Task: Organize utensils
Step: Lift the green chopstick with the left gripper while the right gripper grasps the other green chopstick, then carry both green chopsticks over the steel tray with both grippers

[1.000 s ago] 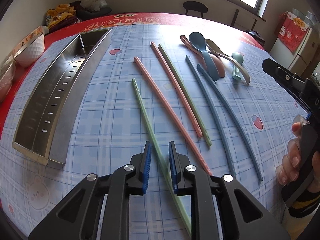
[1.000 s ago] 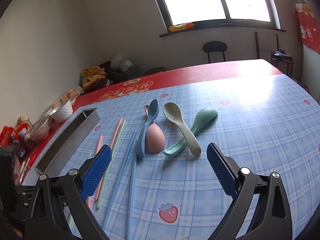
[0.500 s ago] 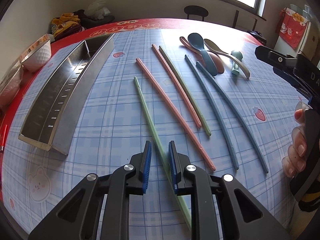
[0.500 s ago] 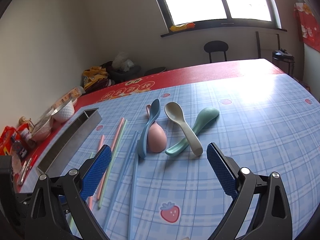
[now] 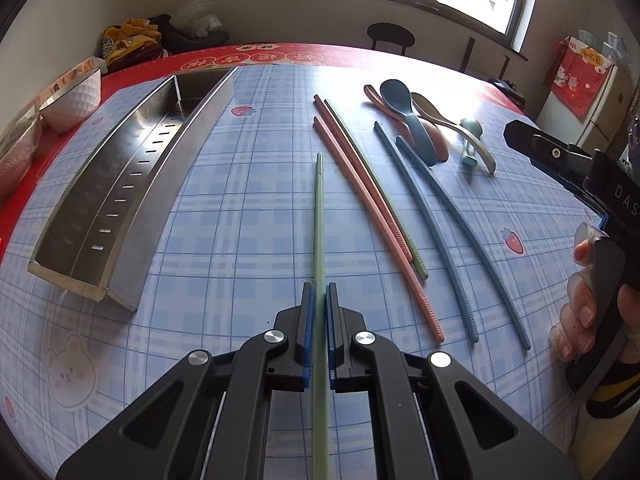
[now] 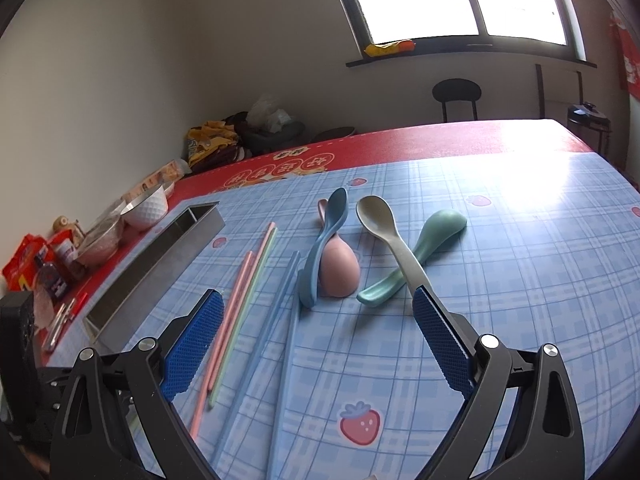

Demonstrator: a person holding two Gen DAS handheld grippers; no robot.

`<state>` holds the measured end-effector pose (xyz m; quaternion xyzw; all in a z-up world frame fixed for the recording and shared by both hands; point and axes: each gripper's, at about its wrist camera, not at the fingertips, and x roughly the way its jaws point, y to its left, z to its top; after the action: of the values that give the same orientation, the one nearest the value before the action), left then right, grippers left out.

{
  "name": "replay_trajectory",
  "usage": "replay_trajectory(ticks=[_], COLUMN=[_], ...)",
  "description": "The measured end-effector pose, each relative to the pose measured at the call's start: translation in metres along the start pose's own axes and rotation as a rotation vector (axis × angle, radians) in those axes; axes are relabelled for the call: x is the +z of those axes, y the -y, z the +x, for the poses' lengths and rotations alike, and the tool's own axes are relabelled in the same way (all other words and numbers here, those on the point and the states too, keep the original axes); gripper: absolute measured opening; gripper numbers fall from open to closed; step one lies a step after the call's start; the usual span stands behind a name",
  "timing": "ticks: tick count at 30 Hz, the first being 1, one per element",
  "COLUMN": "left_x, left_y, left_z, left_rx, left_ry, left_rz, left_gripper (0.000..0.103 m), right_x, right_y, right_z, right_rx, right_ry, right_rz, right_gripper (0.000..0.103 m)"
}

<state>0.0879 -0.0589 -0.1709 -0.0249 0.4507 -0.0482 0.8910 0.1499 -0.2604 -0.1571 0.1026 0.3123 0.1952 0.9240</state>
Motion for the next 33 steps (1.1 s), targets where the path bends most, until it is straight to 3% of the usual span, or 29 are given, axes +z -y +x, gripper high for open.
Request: replay_trajectory(ticks=[1, 5, 9, 13, 21, 25, 33], left_x=[0.000, 0.002, 0.004, 0.007, 0.012, 0.015, 0.021], left_y=[-0.002, -0.010, -0.015, -0.023, -0.044, -0.054, -0.075], left_z=[-0.002, -0.012, -0.021, -0.030, -0.045, -0.053, -0.066], left_rx=[-0.006, -0.032, -0.061, -0.093, -0.147, -0.160, -0.175], left_ry=[0.007, 0.039, 0.074, 0.106, 0.153, 0.175, 0.213], left_rz=[-0.004, -0.015, -0.016, -0.018, -0.042, -0.052, -0.085], left_gripper=[0.006, 0.006, 0.006, 0.006, 0.006, 0.006, 0.006], right_x=[0.000, 0.000, -0.003, -0.004, 0.003, 0.009, 0.017], right_y=[0.000, 0.001, -0.005, -0.022, -0.058, -0.074, -0.092], right_z=[0.001, 0.009, 0.014, 0.018, 0.035, 0.057, 0.112], right_rx=[0.000, -0.001, -0.018, -0.054, -0.019, -0.025, -0.067], right_ry=[-0.008, -0.039, -0.078, -0.121, -0.193, -0.233, -0.348], right_rz=[0.000, 0.014, -0.011, -0.081, -0.126, -0.137, -0.136], right_gripper=[0.075, 0.069, 0.055, 0.050, 0.032, 0.019, 0.008])
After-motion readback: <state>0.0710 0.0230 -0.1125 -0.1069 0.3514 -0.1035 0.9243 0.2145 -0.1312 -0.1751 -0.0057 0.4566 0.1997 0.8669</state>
